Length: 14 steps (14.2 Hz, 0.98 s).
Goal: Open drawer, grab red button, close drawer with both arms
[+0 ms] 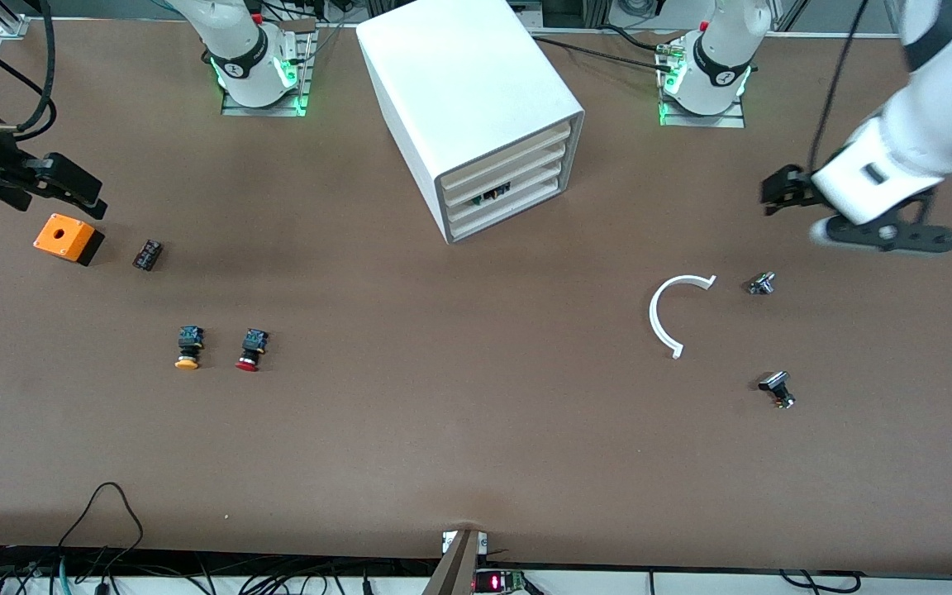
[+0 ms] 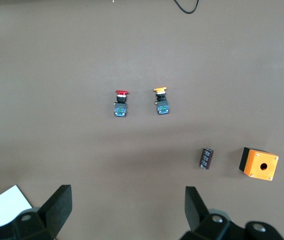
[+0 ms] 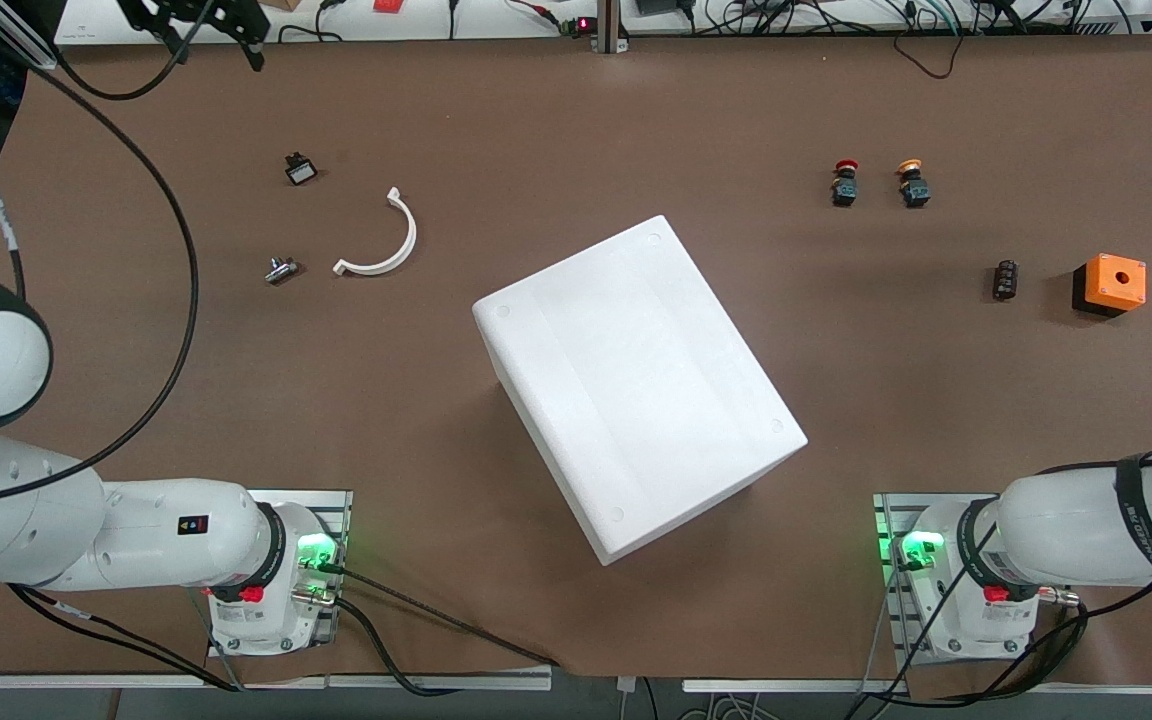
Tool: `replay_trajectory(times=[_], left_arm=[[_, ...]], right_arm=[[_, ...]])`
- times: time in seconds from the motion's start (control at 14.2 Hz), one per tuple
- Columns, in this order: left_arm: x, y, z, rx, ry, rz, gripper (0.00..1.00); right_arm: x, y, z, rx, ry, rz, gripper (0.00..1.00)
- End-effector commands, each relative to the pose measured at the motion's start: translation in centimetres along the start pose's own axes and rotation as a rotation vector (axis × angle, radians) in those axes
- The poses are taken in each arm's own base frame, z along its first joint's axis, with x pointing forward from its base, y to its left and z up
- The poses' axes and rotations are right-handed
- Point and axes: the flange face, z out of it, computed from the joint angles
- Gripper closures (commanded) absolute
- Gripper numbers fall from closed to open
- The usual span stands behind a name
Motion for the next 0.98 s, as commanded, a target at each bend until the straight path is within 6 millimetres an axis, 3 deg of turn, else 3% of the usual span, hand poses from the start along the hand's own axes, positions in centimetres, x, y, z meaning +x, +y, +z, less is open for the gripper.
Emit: replay_trajectory(times=[0.0, 0.07, 0.28, 0.91], left_arm=[[-1.47, -1.47, 1.71, -0.040, 0.111, -0.019, 0.01], [-1.39, -0.78, 1.55, -0.040, 0.115, -0.011, 0.01], [-1.25, -1.43, 1.39, -0.029, 0.105, -0.014, 0.01], [-1.32, -0.85, 1.16, -0.031, 0.050, -0.011, 0.01]], right_arm=[[-0.49, 0.29, -0.33, 0.015, -0.004, -0.013, 0.00], [-0.43, 0.29, -0.40, 0.016, -0.001, -0.013, 0.00], [-0.41, 0.16, -0.72, 0.015, 0.009, -0.085, 0.00], [-0.23, 0.56, -0.56, 0.016, 0.004, -0.076, 0.00]])
